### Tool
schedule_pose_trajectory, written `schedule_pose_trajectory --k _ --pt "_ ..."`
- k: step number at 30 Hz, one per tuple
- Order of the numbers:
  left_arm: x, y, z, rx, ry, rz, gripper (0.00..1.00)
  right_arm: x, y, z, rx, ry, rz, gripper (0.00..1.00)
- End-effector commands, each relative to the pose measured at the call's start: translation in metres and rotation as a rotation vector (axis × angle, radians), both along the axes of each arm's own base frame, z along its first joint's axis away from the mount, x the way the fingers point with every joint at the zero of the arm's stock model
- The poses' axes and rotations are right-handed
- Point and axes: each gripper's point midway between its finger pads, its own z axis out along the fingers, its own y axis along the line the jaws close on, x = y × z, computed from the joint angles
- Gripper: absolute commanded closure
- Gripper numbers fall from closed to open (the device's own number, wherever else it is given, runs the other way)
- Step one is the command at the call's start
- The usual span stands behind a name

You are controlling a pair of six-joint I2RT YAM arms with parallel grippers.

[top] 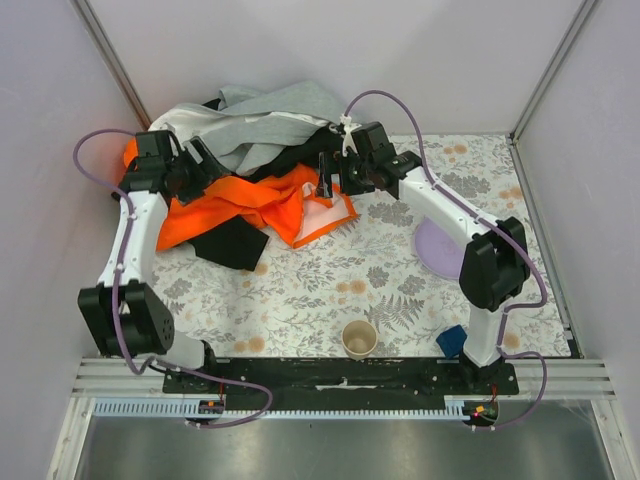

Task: Pick out a specific cloth from the pile

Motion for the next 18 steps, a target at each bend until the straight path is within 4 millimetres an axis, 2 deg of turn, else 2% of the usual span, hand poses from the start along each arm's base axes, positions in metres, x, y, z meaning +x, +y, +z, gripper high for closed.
schedule_pose_trajectory --k 1,7,11,14,18 --pt "-0.039 -0.011 0.021 0.046 -0.059 -0.014 0.07 0.009 0.005 0.011 0.019 -0.025 -0.002 0.02" --pt "-0.085 -0.011 -0.012 0.106 0.04 0.003 0.06 0.012 0.009 0.005 0.016 -0.015 0.006 0.02" --pt "-0.101 -0.008 -0.032 0.14 0.082 0.001 0.06 0.012 0.01 0.0 0.013 -0.006 0.011 0.02" --pt "-0.104 0.0 -0.051 0.166 0.152 0.034 0.06 0.012 0.01 -0.004 0.009 0.0 0.014 0.02" --pt "-0.089 0.012 -0.069 0.209 0.22 0.077 0.07 0.011 0.009 -0.005 0.002 -0.001 0.017 0.02"
